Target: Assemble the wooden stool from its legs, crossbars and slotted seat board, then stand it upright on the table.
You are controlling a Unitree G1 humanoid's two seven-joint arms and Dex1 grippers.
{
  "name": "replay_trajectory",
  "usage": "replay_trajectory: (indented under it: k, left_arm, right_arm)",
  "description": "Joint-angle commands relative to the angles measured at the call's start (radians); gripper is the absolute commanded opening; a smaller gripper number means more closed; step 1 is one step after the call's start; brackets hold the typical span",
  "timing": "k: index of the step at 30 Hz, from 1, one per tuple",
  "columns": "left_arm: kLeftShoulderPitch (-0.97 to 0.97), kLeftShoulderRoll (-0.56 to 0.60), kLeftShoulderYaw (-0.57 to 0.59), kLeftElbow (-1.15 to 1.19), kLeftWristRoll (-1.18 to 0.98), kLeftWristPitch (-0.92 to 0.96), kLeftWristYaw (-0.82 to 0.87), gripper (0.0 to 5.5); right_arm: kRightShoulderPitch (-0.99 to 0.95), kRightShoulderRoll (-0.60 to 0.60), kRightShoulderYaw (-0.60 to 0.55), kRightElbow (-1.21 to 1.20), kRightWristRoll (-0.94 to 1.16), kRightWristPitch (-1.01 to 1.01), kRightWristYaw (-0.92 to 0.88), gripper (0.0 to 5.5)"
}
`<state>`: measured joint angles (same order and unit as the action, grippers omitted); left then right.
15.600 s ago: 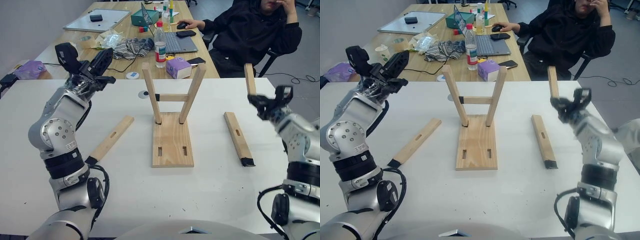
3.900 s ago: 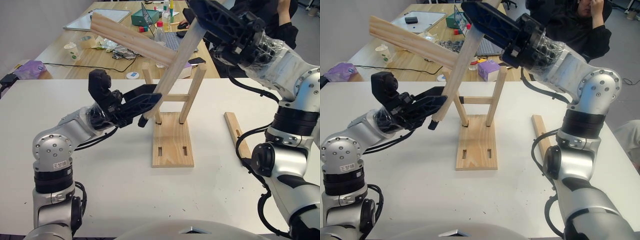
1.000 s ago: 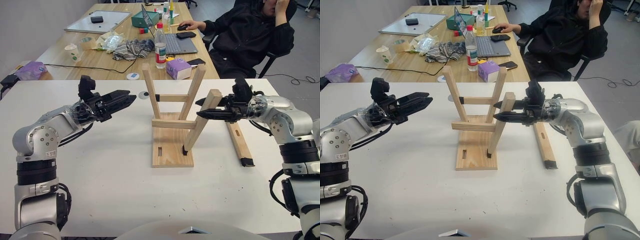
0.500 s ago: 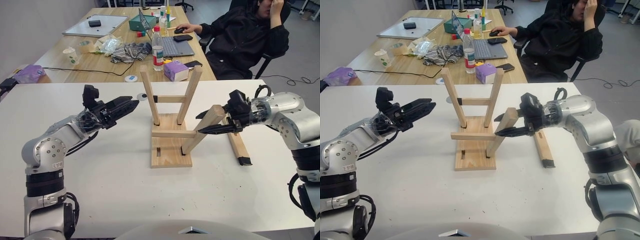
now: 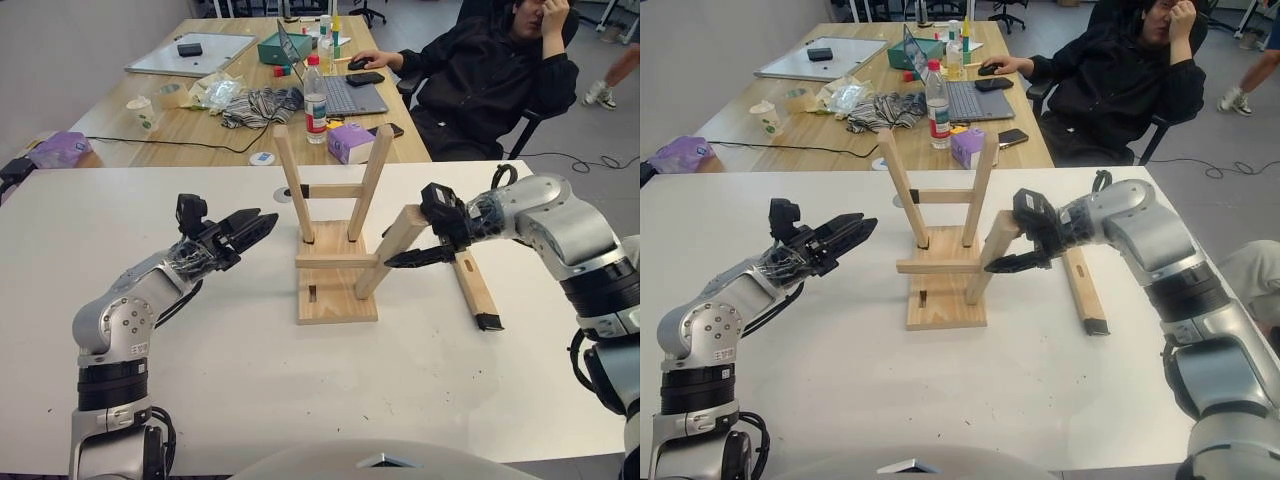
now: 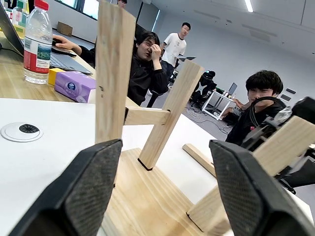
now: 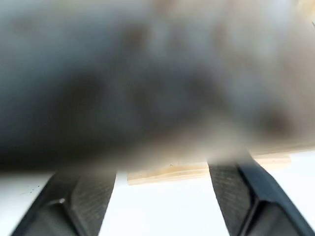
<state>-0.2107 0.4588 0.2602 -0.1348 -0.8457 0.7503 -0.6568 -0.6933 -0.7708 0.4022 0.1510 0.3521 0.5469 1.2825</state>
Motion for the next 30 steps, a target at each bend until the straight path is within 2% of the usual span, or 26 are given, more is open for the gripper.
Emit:
replay_trajectory:
  k: [1,6,8,10,12,15,18,22,30]
  left_arm:
    - [-0.005,-0.017,0.015,0.007,0.008,-0.023,0.024,3.23]
    - [0.020,-0.026,0.036,-0.013,-0.002,-0.022,0.042,3.23]
    - [0.026,-0.023,0.051,-0.005,0.014,-0.032,0.068,3.23]
    - [0.048,-0.017,0.072,0.000,0.047,-0.048,0.108,3.23]
    - [0.061,-0.006,0.078,0.015,0.089,-0.065,0.141,3.23]
    - [0.075,-0.007,0.082,0.020,0.125,-0.082,0.168,3.23]
    - [0.073,-0.021,0.079,0.020,0.138,-0.094,0.170,3.23]
    - [0.081,-0.029,0.079,0.028,0.147,-0.110,0.168,3.23]
    - [0.079,-0.035,0.084,0.020,0.138,-0.117,0.152,1.76]
  right_arm:
    - [0.041,0.004,0.021,0.079,-0.079,0.006,-0.017,3.69]
    - [0.088,-0.036,-0.086,0.067,-0.078,0.075,-0.047,3.69]
    - [0.183,-0.067,-0.144,0.054,-0.138,0.156,-0.200,3.69]
    - [0.325,-0.055,-0.240,-0.031,-0.165,0.275,-0.382,4.07]
    - [0.476,0.020,-0.350,-0.181,-0.178,0.393,-0.569,4.61]
    - [0.578,0.160,-0.478,-0.357,-0.183,0.526,-0.775,5.24]
    - [0.593,0.288,-0.565,-0.453,-0.202,0.534,-0.931,5.30]
    - [0.561,0.310,-0.677,-0.469,-0.215,0.474,-1.031,5.30]
    - [0.741,0.335,-0.668,-0.388,-0.187,0.559,-1.031,5.35]
